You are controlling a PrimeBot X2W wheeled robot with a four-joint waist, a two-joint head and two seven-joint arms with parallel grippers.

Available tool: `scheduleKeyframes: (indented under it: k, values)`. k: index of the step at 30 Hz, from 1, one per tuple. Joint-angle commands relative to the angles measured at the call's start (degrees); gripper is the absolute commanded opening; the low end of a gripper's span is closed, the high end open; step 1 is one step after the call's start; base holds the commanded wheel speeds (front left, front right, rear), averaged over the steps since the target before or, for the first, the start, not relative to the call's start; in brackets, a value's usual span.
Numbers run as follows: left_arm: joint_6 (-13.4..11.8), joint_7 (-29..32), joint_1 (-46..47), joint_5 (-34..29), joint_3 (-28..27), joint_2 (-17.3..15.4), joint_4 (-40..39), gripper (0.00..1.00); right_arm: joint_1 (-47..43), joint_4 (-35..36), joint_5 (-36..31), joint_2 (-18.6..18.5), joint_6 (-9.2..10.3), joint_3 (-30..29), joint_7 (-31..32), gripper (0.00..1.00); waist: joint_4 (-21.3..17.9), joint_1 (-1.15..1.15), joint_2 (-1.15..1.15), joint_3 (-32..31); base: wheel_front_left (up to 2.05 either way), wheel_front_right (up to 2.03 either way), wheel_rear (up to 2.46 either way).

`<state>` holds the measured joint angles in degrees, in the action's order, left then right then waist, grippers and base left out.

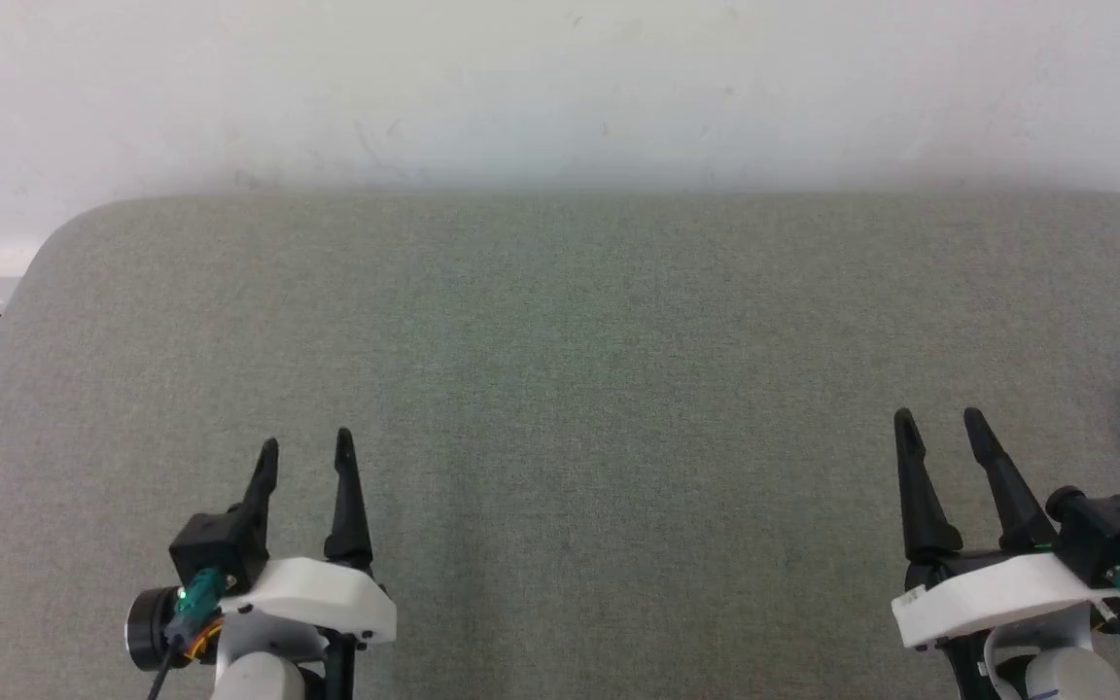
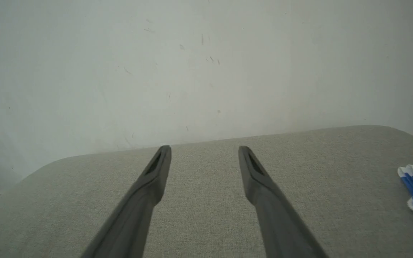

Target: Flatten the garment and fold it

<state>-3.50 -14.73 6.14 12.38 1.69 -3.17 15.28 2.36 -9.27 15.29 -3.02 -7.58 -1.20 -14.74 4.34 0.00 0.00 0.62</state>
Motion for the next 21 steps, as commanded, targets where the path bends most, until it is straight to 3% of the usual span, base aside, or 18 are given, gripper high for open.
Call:
scheduleKeyframes:
  k: [1, 13, 14, 21]
  values:
    - [0.40, -0.27, -0.40, -0.18, 0.23, 0.21, 0.37, 1.00, -0.59, -0.27, -0.68, 0.13, 0.09, 0.21, -0.25, 1.00, -0.13, 0.00, 0.00, 0.03, 0.00, 0.00, 0.00]
    - [-0.69, -0.27, 0.47, -2.64, 0.65, 0.23, 0.92, 1.00, -0.41, -2.75, -3.18, 0.13, 0.09, 1.67, -0.26, 1.00, -0.42, 0.00, 0.00, 0.35, 0.00, 0.00, 0.00]
    - [-0.33, 0.01, 0.05, -2.36, 0.58, 0.14, 0.92, 0.00, -0.29, -2.67, -2.99, 0.01, 0.00, 1.58, 0.02, 0.00, -0.44, 0.01, 0.00, 0.35, 0.00, 0.00, 0.00]
    - [-0.43, 0.36, -0.05, -2.55, 0.52, 0.13, 0.54, 0.00, -0.32, -2.44, -3.20, -0.02, -0.03, 1.51, 0.35, 0.00, -0.53, 0.01, 0.00, 0.33, 0.00, 0.00, 0.00]
